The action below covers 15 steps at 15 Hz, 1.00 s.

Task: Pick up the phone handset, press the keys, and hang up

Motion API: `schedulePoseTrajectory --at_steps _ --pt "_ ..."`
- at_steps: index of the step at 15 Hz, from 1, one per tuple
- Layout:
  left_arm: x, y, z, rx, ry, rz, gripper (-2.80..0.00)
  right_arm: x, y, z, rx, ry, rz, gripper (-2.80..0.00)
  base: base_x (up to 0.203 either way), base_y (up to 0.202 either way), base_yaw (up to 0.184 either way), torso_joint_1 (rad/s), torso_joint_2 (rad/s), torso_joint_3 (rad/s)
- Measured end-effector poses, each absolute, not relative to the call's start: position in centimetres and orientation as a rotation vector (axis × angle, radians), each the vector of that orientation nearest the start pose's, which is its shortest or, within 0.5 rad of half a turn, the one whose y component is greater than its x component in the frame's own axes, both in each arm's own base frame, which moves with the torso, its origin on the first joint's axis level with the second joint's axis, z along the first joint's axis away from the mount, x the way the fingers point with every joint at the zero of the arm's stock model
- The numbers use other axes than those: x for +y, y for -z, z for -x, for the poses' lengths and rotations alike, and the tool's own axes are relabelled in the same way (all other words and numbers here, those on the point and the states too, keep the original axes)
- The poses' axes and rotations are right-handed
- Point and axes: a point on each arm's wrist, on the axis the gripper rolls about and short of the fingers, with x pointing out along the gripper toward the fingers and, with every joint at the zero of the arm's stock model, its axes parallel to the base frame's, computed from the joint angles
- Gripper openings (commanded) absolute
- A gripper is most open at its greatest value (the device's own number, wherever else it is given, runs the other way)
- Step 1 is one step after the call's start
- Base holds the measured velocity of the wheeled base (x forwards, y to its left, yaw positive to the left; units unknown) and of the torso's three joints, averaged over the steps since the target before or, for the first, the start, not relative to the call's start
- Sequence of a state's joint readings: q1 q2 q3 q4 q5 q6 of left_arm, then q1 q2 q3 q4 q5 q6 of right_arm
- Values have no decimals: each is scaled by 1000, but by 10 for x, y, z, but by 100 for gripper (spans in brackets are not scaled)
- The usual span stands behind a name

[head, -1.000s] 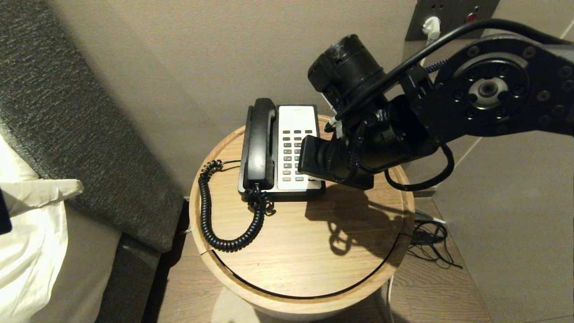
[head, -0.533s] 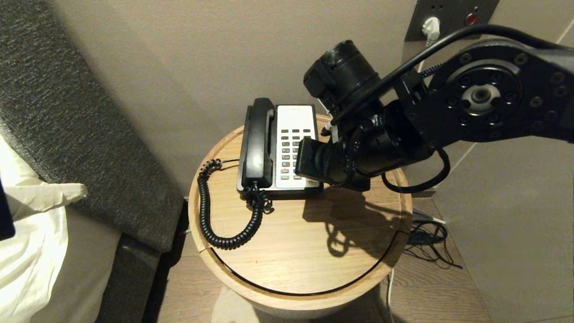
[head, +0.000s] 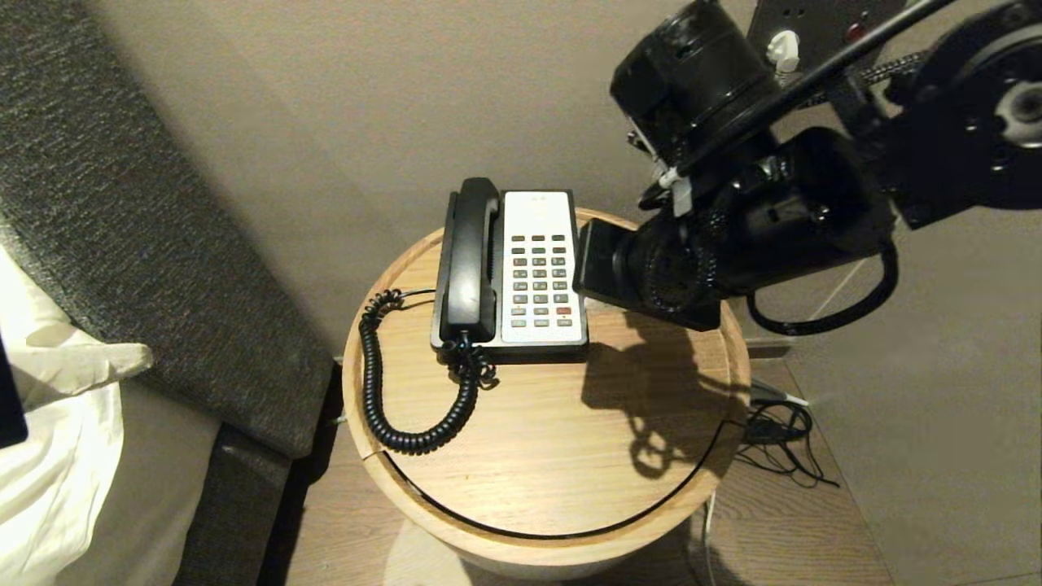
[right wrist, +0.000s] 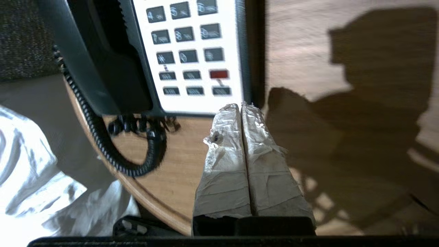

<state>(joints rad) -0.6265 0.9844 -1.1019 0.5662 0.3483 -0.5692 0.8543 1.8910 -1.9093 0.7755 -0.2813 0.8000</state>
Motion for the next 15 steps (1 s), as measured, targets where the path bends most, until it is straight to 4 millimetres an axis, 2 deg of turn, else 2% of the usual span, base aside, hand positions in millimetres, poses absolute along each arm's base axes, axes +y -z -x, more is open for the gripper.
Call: schedulePoseTrajectory --at_steps 3,5,8,10,13,15 --pt "-35 -281 -75 487 44 339 -280 229 -307 -208 788 -251 -352 -280 0 0 0 0 0 0" --pt "-24 -271 -69 475 -46 360 -280 205 -316 -189 772 -247 -363 -280 0 0 0 0 0 0" --pt "-9 -260 -50 429 -154 387 -280 153 -325 -156 731 -218 -397 -280 0 0 0 0 0 0" --pt "0 -251 -32 385 -224 411 -280 111 -329 -129 681 -180 -447 -280 0 0 0 0 0 0" --pt "7 -226 -7 343 -338 436 -280 55 -322 -86 599 -99 -530 -280 0 0 0 0 0 0" --pt "9 -208 10 315 -364 429 -280 26 -315 -58 543 -10 -610 -280 0 0 0 0 0 0"
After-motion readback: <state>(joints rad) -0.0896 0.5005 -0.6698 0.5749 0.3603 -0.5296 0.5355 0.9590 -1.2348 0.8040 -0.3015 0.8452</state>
